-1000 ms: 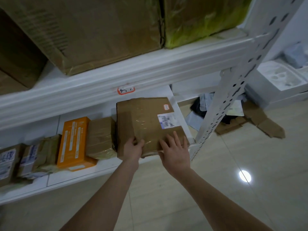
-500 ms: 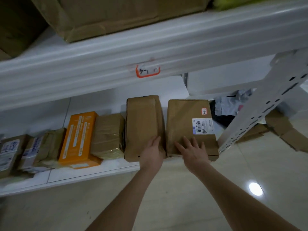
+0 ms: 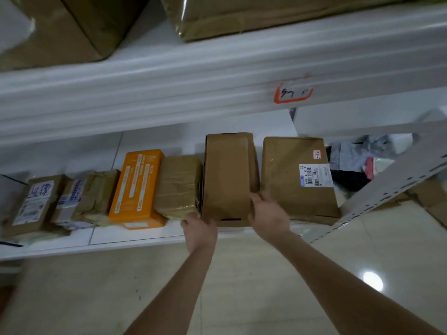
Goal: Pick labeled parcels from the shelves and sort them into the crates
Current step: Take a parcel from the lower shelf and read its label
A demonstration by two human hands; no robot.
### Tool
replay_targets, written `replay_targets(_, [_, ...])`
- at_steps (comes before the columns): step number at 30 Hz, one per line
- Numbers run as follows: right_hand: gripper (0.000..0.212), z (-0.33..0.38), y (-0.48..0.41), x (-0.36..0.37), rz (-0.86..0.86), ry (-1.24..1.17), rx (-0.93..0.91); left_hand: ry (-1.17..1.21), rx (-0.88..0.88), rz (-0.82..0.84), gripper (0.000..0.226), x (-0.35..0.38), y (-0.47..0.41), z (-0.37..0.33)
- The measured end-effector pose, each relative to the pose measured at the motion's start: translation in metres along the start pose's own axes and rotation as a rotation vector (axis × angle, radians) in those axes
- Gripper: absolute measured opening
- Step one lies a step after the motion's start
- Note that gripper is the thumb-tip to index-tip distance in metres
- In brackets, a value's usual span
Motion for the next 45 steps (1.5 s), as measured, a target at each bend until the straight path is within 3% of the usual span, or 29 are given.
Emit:
replay_targets(2, [0.051, 0.018, -0.002, 0.012, 0.059, -0.157, 0.067, 0.205, -0.122, 0.073, 0.046, 0.001, -0.007, 0.002])
replay_targets(6, [0.053, 0.026, -0.012, 0.021, 0.052, -0.232, 0.168, 0.511, -0.194, 0.28, 0.037, -0.002, -0.011, 0.003])
replay_targets(10, [0.056, 0.017, -0.008, 0.016, 0.047, -0.366, 0.242, 0.409, -0.193, 0.203, 0.025, -0.01, -0.006, 0.014])
replay_targets(15, [0.056, 0.012, 0.01, 0.007, 0.108, -0.502, 0.361, 0.287, -0.153, 0.243, 0.048, -0.034, 0.006, 0.015])
replay_targets(22, [0.061, 0.012, 0.046, -0.008, 0.136, -0.768, 0.408, 0.338, -0.158, 0.415, 0.016, -0.073, 0.027, -0.002])
replay_targets(26, [0.04, 0.004, 0.063, -0.026, 0.116, -0.856, 0.414, 0.399, -0.134, 0.517, 0.051, -0.094, 0.043, -0.003])
replay_targets(30, [0.06, 0.001, 0.079, -0.06, 0.098, -1.135, 0.359, 0.476, -0.102, 0.619, 0.053, -0.112, 0.057, -0.004])
replay_targets(32, [0.052, 0.005, 0.086, -0.074, 0.184, -1.229, 0.352, 0.498, -0.109, 0.664, 0.051, -0.118, 0.063, -0.005])
replay_targets(37, [0.014, 0.009, 0.094, -0.09, 0.22, -1.131, 0.383, 0.52, -0.159, 0.668, 0.054, -0.129, 0.074, -0.006])
replay_targets(42, [0.011, 0.025, 0.097, -0.091, 0.113, -0.869, 0.235, 0.389, -0.052, 0.346, 0.063, -0.131, 0.08, -0.025])
replay_targets(45, [0.009, 0.046, 0.107, -0.084, 0.046, -0.715, 0.134, 0.415, 0.003, 0.463, 0.064, -0.129, 0.091, -0.049])
Point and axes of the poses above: each hand's wrist, its own y-axis away from the middle knuckle, its own x-axis out of the palm, z = x × y, the point moved 1 cm from there along -y, towards the middle knuckle, and after that the axes turned 4 degrees about x, right-handed, at the moved point
